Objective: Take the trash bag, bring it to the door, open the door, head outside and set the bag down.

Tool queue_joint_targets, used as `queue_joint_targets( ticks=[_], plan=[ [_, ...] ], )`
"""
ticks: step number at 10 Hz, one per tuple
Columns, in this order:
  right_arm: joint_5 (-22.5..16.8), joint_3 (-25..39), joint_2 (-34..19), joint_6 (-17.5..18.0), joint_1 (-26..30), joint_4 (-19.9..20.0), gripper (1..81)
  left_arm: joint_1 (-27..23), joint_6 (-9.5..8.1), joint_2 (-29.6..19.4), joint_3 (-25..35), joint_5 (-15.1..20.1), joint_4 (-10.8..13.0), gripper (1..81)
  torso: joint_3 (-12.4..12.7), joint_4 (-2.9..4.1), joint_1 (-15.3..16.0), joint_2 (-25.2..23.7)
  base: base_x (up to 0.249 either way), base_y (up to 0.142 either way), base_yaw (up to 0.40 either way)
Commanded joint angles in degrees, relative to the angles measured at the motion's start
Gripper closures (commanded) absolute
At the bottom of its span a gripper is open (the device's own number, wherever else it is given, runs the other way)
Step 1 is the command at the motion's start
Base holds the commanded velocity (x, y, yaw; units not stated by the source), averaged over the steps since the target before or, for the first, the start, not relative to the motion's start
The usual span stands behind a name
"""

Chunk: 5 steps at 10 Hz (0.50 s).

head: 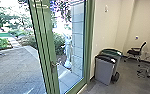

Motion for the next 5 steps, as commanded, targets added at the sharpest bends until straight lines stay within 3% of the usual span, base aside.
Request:
queue_joint_targets(
  ticks=[1, 5],
  plan=[
    [-2.8, 0.0, -0.1, 0.1, 2.8, -0.2, 1.0, -3.2, 0.46, -0.2, -0.4, 2.4, 0.4, 81.1, 0.0, 0.0, 0.0, 0.0, 0.16, 0.0, 0.0],
    [-2.0, -0.1, -0.3, 0.1, 2.1, 0.0, 1.0, -3.2, 0.55, 0.2, -0.4, 2.4, 0.5, 81.1, 0.0, 0.0, 0.0, 0.0, 0.16, 0.0, 0.0]
  ],
)
